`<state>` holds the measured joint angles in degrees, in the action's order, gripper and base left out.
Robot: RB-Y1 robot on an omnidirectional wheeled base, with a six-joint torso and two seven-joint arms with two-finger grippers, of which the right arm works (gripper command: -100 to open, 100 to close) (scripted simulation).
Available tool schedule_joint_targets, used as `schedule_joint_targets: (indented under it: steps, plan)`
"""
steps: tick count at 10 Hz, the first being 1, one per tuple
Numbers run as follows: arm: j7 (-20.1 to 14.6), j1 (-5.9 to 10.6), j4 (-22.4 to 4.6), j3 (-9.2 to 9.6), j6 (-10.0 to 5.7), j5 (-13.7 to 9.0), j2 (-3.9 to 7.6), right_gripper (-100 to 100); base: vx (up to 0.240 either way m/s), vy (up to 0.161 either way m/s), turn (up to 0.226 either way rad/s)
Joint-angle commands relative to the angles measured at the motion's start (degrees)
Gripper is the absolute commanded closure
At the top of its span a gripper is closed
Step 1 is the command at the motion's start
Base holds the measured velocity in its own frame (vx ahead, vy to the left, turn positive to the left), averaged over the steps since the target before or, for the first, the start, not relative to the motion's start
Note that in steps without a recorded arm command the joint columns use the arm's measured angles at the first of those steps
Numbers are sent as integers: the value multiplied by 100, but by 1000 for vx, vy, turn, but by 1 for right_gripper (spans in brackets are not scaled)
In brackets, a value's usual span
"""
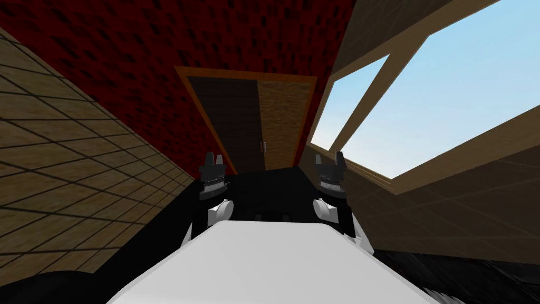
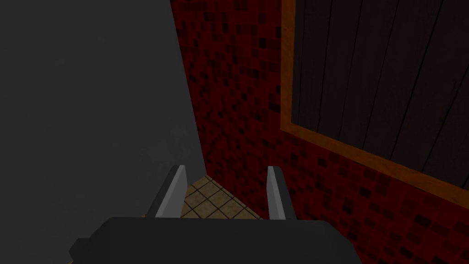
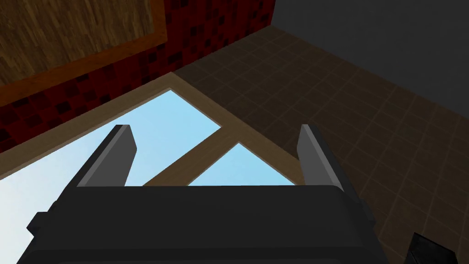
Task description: Pull the door open
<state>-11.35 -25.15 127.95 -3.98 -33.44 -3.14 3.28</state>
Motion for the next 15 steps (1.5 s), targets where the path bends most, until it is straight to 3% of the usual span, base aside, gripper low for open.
schedule_joint_targets:
  steps: [1, 15]
  plan:
    - [-182, 26, -244, 22, -68, -134, 24, -100, 174, 47, 175]
    - [-1478, 352, -2003, 95, -436, -1146, 167, -100, 102, 14, 137]
